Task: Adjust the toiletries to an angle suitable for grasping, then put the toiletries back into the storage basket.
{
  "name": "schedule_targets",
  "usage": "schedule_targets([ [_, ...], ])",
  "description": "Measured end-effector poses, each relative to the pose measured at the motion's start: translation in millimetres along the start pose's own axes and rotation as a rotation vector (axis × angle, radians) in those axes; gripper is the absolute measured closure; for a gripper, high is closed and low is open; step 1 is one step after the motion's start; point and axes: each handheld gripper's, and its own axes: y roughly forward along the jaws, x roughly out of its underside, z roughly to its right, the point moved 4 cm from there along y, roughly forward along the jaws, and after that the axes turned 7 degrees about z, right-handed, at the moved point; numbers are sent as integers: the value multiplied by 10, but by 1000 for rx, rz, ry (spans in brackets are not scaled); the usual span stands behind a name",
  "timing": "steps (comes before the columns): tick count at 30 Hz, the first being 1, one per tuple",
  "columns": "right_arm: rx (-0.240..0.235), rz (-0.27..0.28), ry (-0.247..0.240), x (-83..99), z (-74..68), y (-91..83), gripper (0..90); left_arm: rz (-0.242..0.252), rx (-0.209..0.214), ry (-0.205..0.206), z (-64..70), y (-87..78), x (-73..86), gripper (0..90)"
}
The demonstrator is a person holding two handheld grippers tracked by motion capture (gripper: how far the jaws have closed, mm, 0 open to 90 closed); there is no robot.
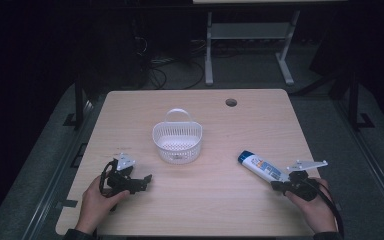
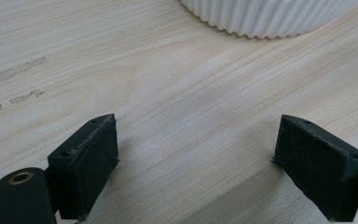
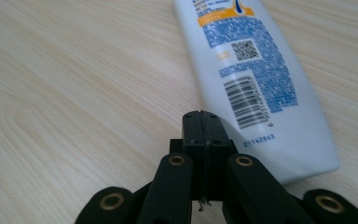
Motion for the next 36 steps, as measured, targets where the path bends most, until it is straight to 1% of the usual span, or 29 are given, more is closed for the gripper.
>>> schedule_targets([
  [2,-8,13,-4,-23,-17,-12,900,1,0,0,0,0,0,126],
  [4,-14,23,-8,-46,-31,-27,868,3,-1,-4,3,2,-1,126],
  [6,-16,30,-12,-71,-34,-42,854,0,0,0,0,0,0,126],
  [11,-15,52,-25,-153,-43,-70,809,4,0,-5,3,3,-1,126],
  [13,-18,60,-26,-195,-43,-82,779,4,0,-4,3,3,-1,126],
  [17,-33,71,-36,-286,-28,-71,691,4,0,-4,3,2,-1,126],
  [21,-41,73,-55,-388,-5,-55,604,3,0,-4,2,1,-1,126],
  [23,-53,65,-54,-424,4,-45,582,2,0,-4,3,1,-1,126],
  [25,-55,63,-70,-455,21,-30,548,3,0,-4,3,2,-1,126],
  [29,-58,55,-88,-511,60,6,513,3,0,-4,3,2,-1,126],
  [31,-57,55,-87,-525,68,17,503,3,0,-4,3,2,-1,126],
  [33,-57,58,-92,-573,96,53,466,3,0,-4,2,2,-1,126],
  [36,-52,53,-96,-601,107,74,449,3,0,-4,3,2,-1,126],
])
